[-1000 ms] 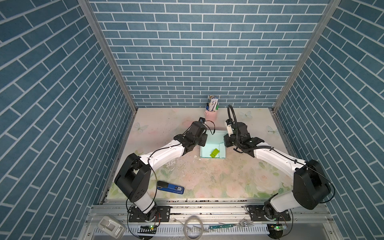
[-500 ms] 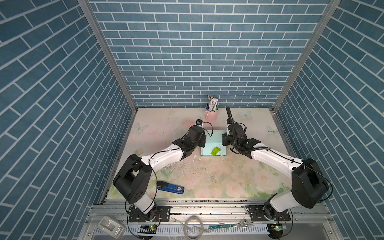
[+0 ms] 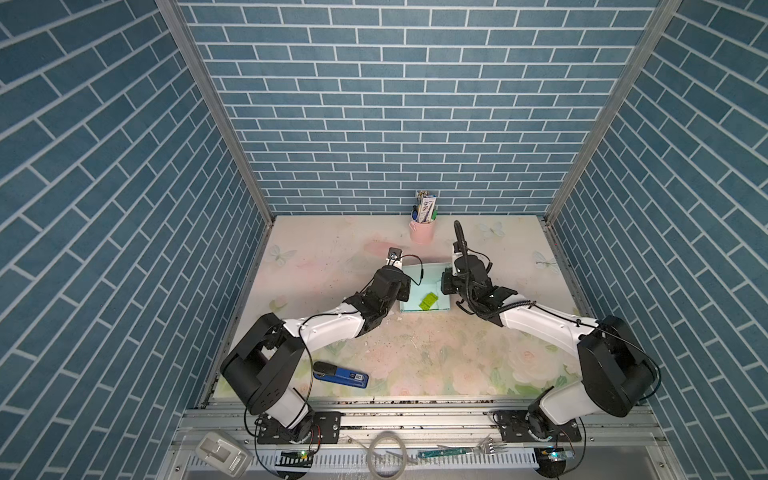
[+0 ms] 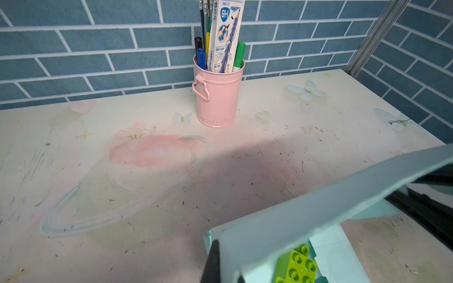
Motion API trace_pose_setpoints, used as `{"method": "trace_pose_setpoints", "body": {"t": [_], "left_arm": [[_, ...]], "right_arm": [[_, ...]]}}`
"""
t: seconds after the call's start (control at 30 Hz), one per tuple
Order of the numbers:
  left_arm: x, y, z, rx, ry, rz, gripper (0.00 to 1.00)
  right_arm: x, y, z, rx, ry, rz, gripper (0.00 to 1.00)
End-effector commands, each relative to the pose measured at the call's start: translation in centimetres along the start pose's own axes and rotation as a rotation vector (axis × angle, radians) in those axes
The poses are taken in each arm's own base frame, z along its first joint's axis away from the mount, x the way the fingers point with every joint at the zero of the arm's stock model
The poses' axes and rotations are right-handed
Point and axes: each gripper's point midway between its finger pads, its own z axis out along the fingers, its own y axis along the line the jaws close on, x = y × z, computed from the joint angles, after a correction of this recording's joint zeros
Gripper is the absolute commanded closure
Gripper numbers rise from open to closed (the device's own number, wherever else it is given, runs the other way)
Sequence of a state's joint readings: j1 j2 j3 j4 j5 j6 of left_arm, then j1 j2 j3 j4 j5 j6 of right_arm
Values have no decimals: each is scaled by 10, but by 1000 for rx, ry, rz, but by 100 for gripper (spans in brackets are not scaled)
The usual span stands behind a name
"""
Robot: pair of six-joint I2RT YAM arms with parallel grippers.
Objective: Fold the paper box
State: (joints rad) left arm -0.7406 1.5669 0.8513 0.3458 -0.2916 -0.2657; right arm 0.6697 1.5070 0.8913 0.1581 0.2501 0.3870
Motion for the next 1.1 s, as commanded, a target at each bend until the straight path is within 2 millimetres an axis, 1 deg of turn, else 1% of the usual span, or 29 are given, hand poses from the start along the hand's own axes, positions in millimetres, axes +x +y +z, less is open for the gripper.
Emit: {"method": "trace_pose_setpoints", "body": {"t": [0.0,0.17,0.37,0.57,0.77,0.93,1.0,1.07], "left_arm": [[-15,3,-1,-21,-103,-12,100],[-14,1,1,-25,-149,-12,100],[-7,-13,2,10,-181,23,100],[4,-15,8,26,-196,22,100],[11,-18,15,37,-213,19,100],[15,-19,16,42,-225,15,100],[13,-21,16,52,-238,10,100],[22,-20,15,57,-232,13,100]], "right_arm": [[-33,4,-5,-14,-139,83,100],[-32,2,-4,-18,-194,96,100],[-26,-2,-4,-29,-244,99,100],[-18,-4,-1,-36,-275,103,100],[-15,-4,0,-60,-322,99,100],[-9,-6,0,-64,-348,103,100],[-5,-7,1,-63,-348,99,100],[-1,-7,2,-68,-349,91,100]]}}
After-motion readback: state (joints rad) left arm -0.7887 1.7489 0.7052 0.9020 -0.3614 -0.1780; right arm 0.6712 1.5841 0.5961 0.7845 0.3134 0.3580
